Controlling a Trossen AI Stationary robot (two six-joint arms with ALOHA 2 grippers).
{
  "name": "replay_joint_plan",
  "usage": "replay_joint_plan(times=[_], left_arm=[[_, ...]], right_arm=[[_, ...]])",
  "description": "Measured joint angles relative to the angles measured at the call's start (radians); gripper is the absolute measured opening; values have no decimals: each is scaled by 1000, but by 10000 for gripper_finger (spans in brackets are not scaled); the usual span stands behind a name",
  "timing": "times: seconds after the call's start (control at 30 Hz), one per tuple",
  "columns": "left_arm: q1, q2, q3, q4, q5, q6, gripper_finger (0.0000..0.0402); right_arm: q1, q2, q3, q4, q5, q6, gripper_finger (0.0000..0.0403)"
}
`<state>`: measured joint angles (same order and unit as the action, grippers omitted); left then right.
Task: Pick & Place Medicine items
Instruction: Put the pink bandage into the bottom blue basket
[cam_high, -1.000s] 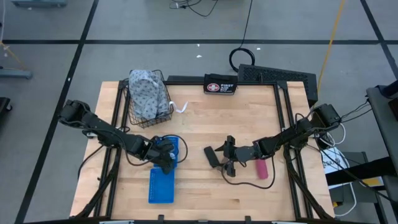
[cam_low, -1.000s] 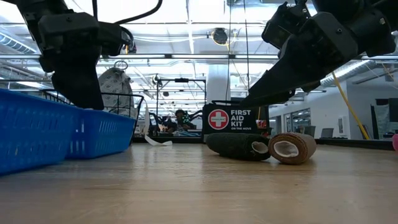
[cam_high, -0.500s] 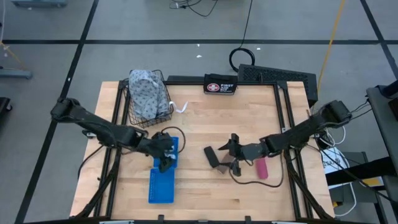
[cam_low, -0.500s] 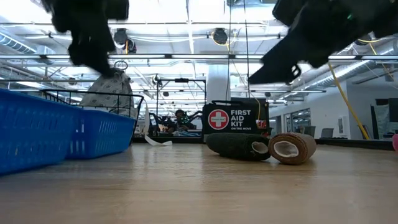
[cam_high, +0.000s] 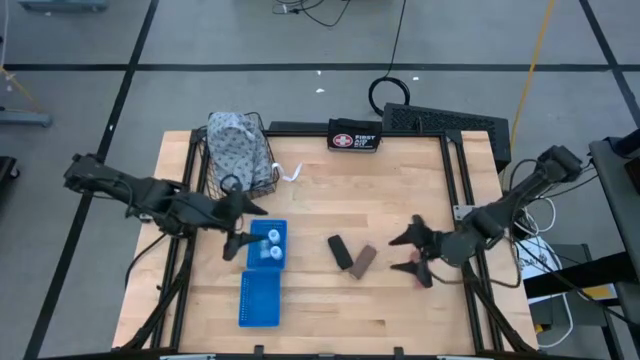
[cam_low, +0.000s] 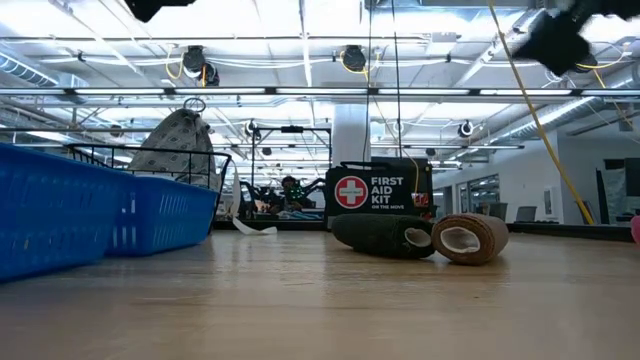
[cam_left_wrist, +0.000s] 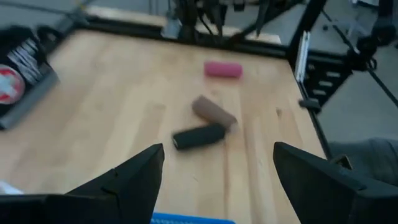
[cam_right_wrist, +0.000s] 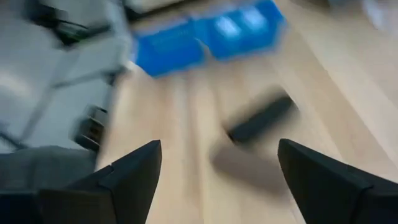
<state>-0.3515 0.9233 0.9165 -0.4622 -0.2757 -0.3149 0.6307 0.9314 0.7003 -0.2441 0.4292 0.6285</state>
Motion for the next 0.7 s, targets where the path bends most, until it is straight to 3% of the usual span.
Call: replay_joint_plan(times=[0.13, 0.3, 0.4, 0.47, 0.7], left_arm=[[0, -17, 0, 5, -73, 51, 314], [0, -6, 0, 14, -228, 77, 306], [1, 21, 0, 17, -314, 77, 303], [6, 44, 0, 20, -354, 77, 304], [42, 116, 0, 22, -371, 49, 316]], right_arm=[[81, 24, 76, -443, -22, 459, 295], [159, 150, 71, -661, -274, 882, 272], [189, 239, 60, -652, -387, 990, 262], [205, 289, 57, -605, -403, 1023, 258], [210, 411, 18, -425, -281, 1031, 259]])
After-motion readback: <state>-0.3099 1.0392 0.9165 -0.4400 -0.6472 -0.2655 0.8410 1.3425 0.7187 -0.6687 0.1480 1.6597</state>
